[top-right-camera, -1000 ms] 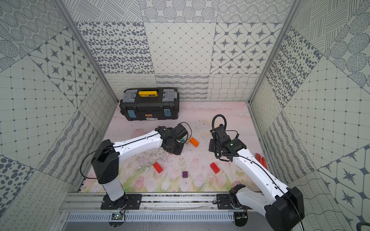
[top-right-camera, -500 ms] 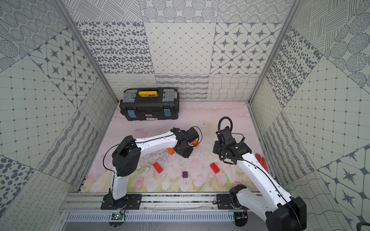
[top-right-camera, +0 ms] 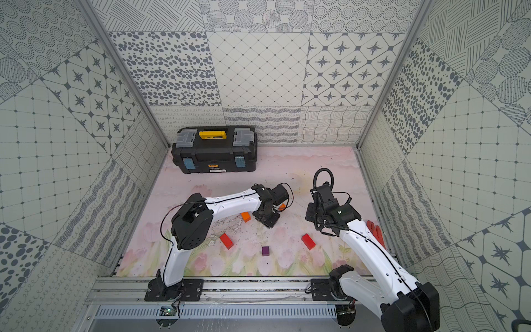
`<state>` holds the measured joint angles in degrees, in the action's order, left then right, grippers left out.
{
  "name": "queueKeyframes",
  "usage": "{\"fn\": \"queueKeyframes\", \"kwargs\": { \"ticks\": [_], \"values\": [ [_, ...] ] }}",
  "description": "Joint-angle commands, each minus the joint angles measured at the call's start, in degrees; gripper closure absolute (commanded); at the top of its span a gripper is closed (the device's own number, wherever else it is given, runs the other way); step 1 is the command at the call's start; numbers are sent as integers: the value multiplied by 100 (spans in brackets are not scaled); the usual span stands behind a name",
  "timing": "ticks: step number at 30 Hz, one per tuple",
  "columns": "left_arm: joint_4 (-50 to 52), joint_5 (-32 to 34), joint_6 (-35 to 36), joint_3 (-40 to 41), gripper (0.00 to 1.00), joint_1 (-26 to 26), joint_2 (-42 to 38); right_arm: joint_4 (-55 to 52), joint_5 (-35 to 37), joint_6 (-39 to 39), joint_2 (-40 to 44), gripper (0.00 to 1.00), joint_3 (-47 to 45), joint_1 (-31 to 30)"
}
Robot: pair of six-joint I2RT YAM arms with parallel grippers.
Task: Assemble a heart with building blocks
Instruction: Assemble the building block at the center of the board.
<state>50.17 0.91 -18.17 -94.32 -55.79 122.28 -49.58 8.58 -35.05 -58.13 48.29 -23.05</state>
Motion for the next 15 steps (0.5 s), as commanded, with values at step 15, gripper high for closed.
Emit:
{"fn": "queueKeyframes", "kwargs": {
  "ticks": [15],
  "values": [
    [82,187,209,-480,98,40,149,76,-11,103,-73,56,128,20]
  ]
}}
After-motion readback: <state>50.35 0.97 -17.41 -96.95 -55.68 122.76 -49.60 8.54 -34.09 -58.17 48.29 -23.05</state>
